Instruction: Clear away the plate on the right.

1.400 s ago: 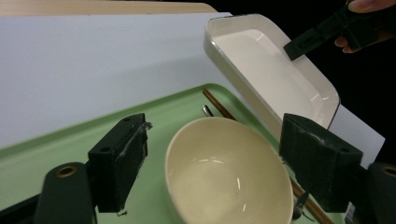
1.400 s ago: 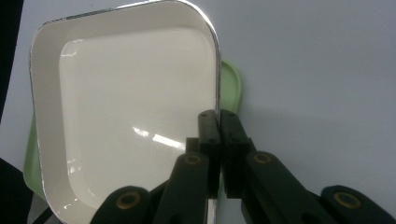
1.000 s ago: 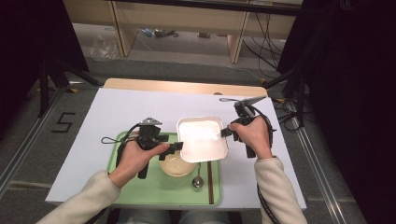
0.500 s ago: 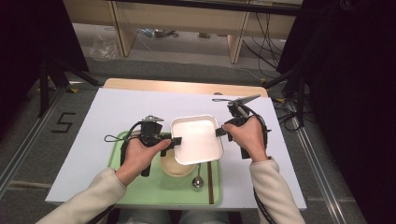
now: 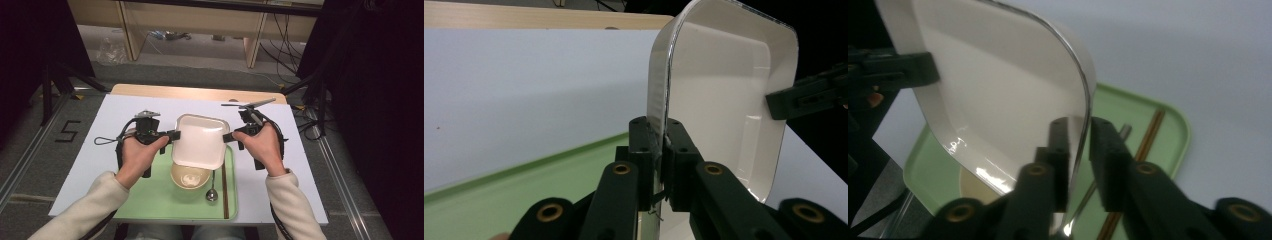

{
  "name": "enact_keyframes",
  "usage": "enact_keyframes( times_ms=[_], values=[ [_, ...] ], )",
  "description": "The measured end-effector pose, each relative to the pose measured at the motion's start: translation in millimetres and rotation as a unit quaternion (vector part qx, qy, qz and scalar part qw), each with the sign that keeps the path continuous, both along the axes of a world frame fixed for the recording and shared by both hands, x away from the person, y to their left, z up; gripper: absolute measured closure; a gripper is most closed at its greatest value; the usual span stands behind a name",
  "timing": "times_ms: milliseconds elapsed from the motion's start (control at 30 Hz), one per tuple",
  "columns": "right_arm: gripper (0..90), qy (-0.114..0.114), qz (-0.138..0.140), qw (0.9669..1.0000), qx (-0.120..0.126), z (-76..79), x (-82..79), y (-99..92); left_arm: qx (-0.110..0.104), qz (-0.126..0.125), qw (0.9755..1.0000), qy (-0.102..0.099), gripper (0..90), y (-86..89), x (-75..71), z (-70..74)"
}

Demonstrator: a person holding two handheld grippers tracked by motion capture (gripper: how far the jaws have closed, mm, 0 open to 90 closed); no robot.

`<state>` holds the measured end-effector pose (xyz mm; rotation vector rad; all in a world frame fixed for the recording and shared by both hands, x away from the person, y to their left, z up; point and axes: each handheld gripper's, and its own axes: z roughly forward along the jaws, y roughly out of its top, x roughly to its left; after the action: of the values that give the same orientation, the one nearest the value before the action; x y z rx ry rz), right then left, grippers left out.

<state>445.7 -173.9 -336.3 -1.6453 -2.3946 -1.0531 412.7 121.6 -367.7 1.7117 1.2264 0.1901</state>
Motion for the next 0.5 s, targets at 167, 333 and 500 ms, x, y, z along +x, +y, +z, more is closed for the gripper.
enact_keyframes(
  times_ms=[167, 333, 500],
  values=[
    [53.9, -0.063, -0.006, 0.9976, 0.028, 13.2, -4.8, -3.4, -0.003, 0.01, 0.9999, 0.011, 84.0, 12.6, 4.1, 2.3],
    [43.4, -0.133, -0.022, 0.9903, 0.032, 15.0, -1.6, -15.7, -0.016, 0.018, 0.9995, 0.019, 84.1, 30.6, 5.2, 5.8],
    [41.1, -0.181, -0.039, 0.982, 0.037, 5.7, 4.0, -29.2, -0.024, 0.031, 0.9988, 0.029, 84.1, 51.3, 4.8, 7.5]
  ],
)
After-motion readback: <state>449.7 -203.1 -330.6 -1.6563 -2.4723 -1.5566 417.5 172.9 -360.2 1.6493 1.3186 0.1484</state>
